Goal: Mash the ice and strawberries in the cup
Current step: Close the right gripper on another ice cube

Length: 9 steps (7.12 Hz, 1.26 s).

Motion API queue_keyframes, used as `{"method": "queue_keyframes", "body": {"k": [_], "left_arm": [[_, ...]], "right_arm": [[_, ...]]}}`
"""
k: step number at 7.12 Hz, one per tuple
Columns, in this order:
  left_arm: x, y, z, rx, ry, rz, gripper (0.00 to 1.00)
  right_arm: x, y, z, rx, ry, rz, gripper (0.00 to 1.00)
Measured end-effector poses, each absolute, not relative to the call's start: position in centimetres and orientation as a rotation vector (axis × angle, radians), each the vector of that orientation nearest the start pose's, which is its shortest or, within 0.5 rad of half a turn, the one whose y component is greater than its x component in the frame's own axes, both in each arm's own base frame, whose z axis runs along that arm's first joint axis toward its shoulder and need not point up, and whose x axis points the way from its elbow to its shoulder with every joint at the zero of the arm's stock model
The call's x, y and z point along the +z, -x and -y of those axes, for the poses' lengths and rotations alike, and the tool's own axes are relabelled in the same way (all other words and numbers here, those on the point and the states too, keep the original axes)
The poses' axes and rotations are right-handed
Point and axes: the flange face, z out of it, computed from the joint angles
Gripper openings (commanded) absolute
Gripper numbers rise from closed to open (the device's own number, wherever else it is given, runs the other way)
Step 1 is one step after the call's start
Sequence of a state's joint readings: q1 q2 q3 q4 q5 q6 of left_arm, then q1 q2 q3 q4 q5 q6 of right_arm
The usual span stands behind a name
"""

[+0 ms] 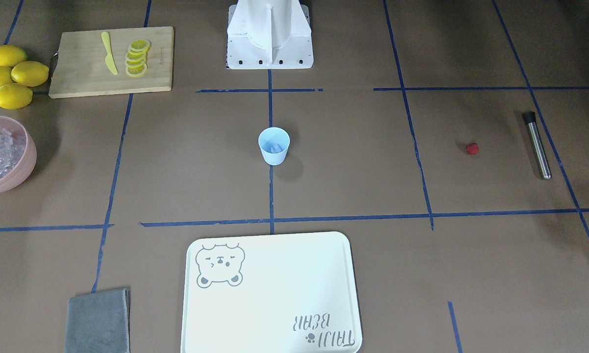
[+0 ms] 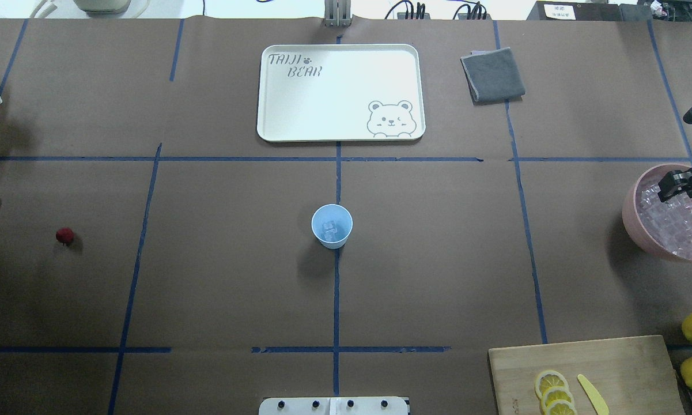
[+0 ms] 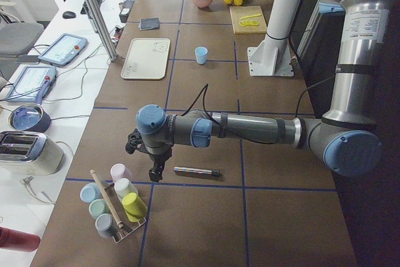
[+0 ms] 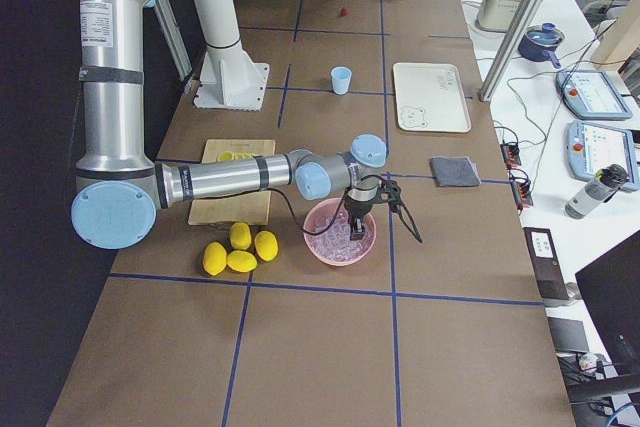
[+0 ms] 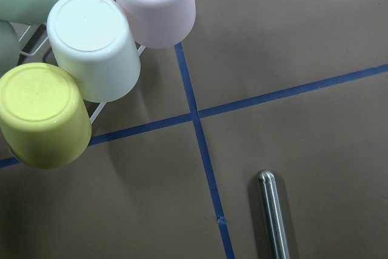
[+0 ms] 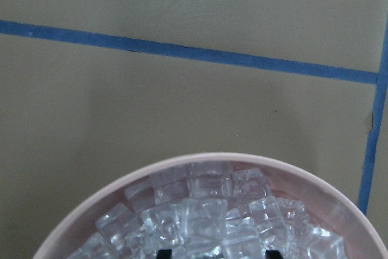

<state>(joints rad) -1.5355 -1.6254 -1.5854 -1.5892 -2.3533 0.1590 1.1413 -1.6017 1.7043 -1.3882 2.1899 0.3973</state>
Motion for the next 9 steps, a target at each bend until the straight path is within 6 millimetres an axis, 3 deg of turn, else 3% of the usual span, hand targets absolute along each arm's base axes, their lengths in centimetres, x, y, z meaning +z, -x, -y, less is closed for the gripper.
{"method": "queue_keyframes", "body": {"k": [6, 9], "left_arm": [[61.95, 4.46, 52.22, 0.219, -0.135, -0.778, 1.00], [61.85, 4.46, 52.23, 0.219, -0.136, -0.778, 1.00]], "right_arm": [[60.01, 14.43, 47.72, -0.131, 0.008, 0.673, 0.58], [60.06, 14.44, 47.77, -0.131, 0.009, 0.673, 0.06]]}}
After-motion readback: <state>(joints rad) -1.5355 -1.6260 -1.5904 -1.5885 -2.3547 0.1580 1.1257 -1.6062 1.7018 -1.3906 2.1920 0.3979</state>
